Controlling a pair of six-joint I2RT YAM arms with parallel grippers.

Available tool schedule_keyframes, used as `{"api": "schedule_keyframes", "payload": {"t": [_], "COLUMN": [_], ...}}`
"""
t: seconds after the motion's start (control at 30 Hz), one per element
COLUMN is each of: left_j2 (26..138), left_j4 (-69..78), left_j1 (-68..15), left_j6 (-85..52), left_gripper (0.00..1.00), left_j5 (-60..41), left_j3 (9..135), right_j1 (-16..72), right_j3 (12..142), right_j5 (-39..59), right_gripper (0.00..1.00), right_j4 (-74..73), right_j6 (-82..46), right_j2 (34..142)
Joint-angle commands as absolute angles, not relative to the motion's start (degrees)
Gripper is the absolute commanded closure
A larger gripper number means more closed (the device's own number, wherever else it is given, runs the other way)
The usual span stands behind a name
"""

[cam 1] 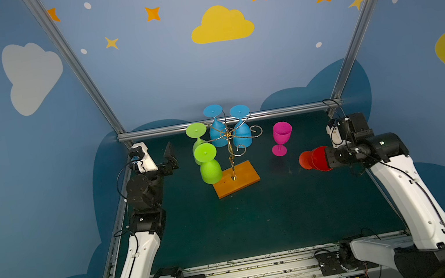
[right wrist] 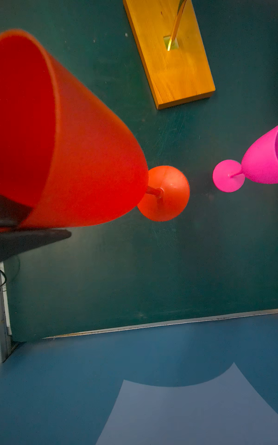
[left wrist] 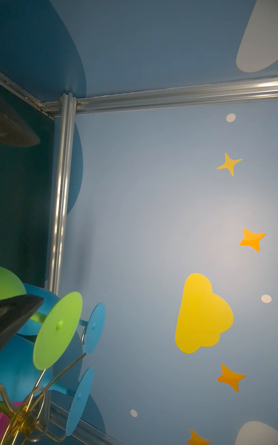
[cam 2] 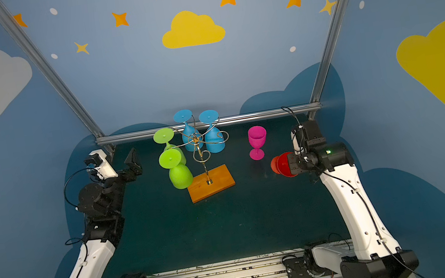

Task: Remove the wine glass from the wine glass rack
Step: 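Lower the red glass beside the magenta glass while the left arm draws back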

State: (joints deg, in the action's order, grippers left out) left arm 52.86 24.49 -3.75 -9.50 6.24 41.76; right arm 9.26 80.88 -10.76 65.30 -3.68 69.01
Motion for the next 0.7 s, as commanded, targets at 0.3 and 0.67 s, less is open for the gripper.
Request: {"api": "schedule_keyframes", "payload": {"t": [0.3, 0.67], "left_j2": [51.40, 49.40], "left_j4": [25.91, 25.65], "left_j1": [-2.06, -1.50], "left_j6": [-13.44, -13.25], "left_gripper": [0.06, 0.06], "left_j5": [5.94, 6.41], "left_j3": [40.96, 40.49], "right_j1": [8.13, 4.59], "right_j3": [86.69, 100.07], "right_j5": [-14.70, -11.60], "right_gripper": [1.00, 1.00], "right_j4": [61.59, 62.39], "right_j6": [-2.17, -0.64], "right_j2": [84.45, 97.58]}}
